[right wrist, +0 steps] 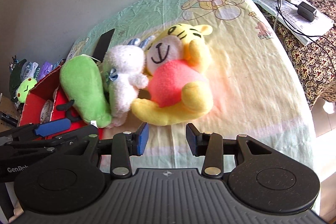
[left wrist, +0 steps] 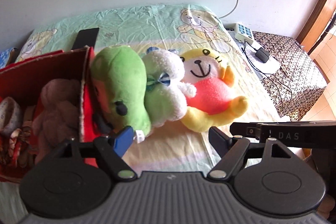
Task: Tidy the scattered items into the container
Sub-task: 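Move the right gripper back to the yellow-and-red tiger plush, then close the right gripper on the yellow-and-red tiger plush's red belly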
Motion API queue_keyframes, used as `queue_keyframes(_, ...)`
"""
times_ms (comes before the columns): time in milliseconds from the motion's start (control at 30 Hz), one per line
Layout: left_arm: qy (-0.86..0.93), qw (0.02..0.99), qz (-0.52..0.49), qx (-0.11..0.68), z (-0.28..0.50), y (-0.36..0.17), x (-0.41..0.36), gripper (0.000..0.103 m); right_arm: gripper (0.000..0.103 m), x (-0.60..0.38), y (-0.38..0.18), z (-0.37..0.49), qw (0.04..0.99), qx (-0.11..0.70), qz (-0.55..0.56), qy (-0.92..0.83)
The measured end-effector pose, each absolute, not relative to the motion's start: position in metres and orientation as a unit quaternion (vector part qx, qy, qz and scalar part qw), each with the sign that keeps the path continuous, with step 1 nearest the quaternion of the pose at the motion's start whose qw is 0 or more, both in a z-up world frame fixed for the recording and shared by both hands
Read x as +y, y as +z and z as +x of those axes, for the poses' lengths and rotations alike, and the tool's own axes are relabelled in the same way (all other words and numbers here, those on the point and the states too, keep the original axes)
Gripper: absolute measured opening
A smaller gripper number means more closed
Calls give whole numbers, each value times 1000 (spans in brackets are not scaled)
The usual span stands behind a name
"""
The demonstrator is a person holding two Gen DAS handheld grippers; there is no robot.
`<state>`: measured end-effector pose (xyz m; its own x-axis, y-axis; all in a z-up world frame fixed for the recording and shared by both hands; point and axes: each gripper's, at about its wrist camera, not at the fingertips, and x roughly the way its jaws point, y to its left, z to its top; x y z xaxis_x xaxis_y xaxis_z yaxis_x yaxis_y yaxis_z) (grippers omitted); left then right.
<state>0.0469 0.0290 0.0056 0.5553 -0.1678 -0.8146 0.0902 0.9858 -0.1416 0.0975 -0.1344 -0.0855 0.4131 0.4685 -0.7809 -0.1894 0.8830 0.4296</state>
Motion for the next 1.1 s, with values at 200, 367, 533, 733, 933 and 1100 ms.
queue_keyframes(200,-110,874,-53,470,64,-11,-1,83,58,-171,-88,119,834,494,181,169)
queue_keyframes(367,-123,876,-39,465,79,-25,-16,86,60,-174,-101,144,822,501,204,178)
queue_keyframes(533,-136,857,-73,491,91,-44,-14,86,64,-163,-110,161,815,502,207,200)
queue_keyframes(733,-132,853,-76,499,103,-54,-16,89,68,-147,-122,185,811,509,188,218)
queue_keyframes(933,-134,847,-79,509,116,-62,-14,90,74,-136,-136,202,798,516,192,245)
queue_keyframes(1100,-136,841,-77,517,125,-70,-15,93,74,-129,-149,211,779,526,212,269)
